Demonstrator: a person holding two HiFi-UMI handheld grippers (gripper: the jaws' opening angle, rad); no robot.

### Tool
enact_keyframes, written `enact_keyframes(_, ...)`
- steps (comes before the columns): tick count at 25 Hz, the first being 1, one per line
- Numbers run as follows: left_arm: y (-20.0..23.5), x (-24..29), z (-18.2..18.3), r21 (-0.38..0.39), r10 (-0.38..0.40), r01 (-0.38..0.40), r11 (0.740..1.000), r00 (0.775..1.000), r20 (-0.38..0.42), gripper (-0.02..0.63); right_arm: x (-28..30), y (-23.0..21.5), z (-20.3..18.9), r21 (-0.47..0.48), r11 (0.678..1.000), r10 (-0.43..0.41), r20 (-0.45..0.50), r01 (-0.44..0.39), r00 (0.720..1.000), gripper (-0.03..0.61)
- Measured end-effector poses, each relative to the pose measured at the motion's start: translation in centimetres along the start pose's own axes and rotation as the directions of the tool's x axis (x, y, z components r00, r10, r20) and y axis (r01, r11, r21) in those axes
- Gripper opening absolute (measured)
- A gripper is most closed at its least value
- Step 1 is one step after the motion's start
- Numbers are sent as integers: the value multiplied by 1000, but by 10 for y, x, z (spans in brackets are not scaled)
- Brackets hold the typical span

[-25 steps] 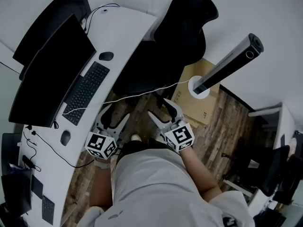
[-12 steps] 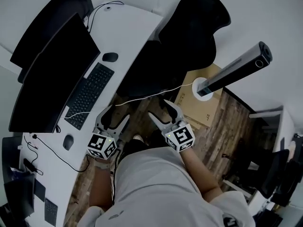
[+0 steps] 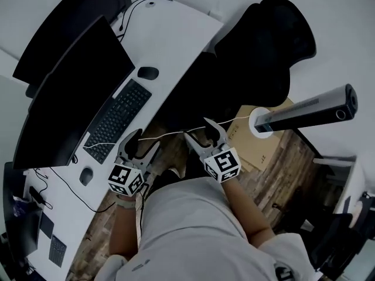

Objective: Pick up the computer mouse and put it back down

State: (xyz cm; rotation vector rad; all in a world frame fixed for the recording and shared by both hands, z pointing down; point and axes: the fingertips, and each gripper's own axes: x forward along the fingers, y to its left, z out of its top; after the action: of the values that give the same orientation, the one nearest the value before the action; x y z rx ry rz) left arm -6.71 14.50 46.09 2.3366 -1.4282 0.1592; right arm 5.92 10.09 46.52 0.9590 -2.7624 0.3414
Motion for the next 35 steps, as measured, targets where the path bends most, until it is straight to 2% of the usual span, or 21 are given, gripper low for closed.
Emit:
enact_keyframes(5,26,37,19,-18,82,-82,996,996,-19,291,55,-38,16,12,995,95,-16,-94,995,288)
enact_keyframes(11,52,66,38,-38,196,-198,979,980,-43,291,115,-62,21,19,972,235,-74,-234,969,287)
enact_keyframes(14,65,74,43,-59,272,-275,960,961,-47,291,140,-72,19,-6,956,290,-108,-293,951,288)
enact_keyframes(18,77,77,45,-70,379,-382,921,924,-56,291,171,-84,17,-46,929,357,-136,-366,924,288)
enact_keyframes(22,86,78,44,-98,444,-447,889,894,-58,291,199,-91,10,-75,911,387,-181,-406,904,288)
enact_keyframes(28,99,74,37,-123,491,-497,859,868,-80,291,244,-94,-6,-111,886,414,-249,-450,876,288)
enact_keyframes(32,113,64,29,-150,502,-512,846,859,-97,291,271,-91,-19,-142,875,406,-307,-463,861,288)
enact_keyframes(35,126,60,26,-182,497,-507,843,862,-98,291,290,-89,-29,-158,874,389,-339,-459,857,292)
